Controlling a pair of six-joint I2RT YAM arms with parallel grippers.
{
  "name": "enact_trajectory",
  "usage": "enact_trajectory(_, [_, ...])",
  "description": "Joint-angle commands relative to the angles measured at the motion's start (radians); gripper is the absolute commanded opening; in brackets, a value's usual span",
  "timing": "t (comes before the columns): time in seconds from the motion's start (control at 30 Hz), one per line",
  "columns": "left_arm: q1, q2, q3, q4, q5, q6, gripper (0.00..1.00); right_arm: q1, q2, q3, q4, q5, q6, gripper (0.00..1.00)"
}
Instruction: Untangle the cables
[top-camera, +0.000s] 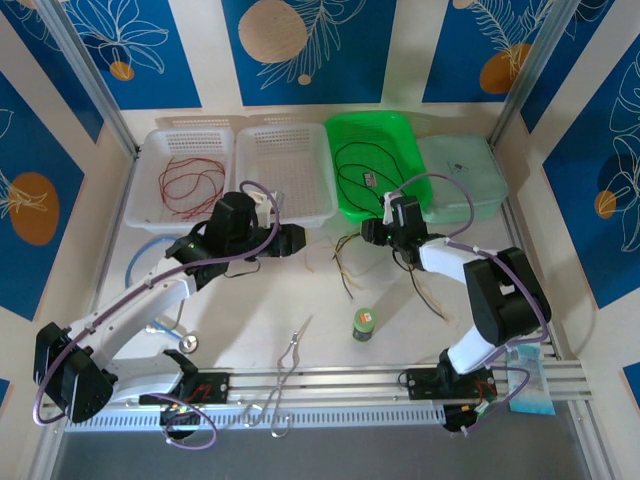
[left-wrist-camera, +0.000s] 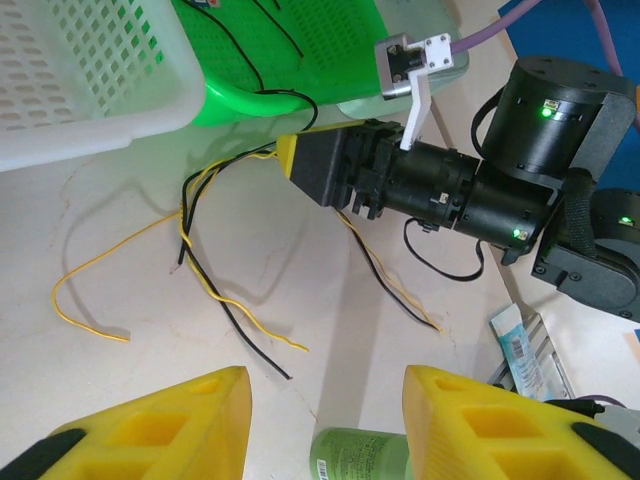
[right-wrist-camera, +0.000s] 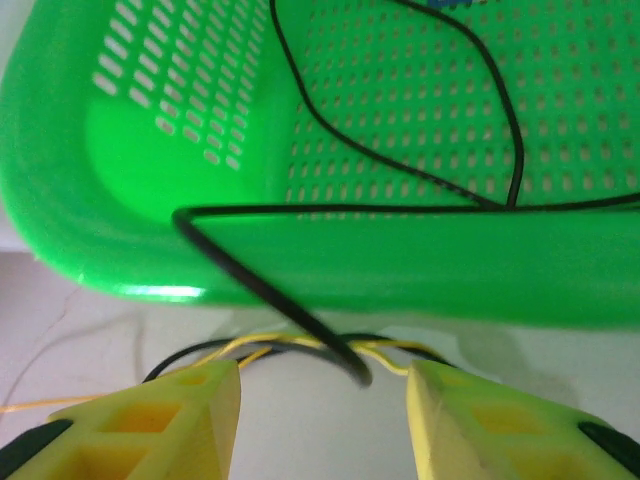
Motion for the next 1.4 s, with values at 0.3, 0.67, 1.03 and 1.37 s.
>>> enact_trajectory(0.3, [-0.011,-0.01,0.061,-0.054,-0.009,0.024,0.43,0.004,-0.017,-0.011,0.09,0.002,-0.045,0.04])
enact_trajectory(0.67, [-0.011,-0.034,0.065,-0.049,-0.003,0.023,0.45,0.034,-0.244,-0.051,-0.017,-0.066,-0.036,0.0])
enact_trajectory(1.03, [-0.008,-0.025,0.115,-0.051,0.02,0.016,0.51,0.044,-0.493,-0.027,-0.12,-0.207,-0.014,0.0])
enact_trajectory(1.37, [0.032,0.116,0.225,0.147,0.238,-0.142,0.55,0.027,-0.55,0.09,-0.071,-0.441,-0.002,0.0])
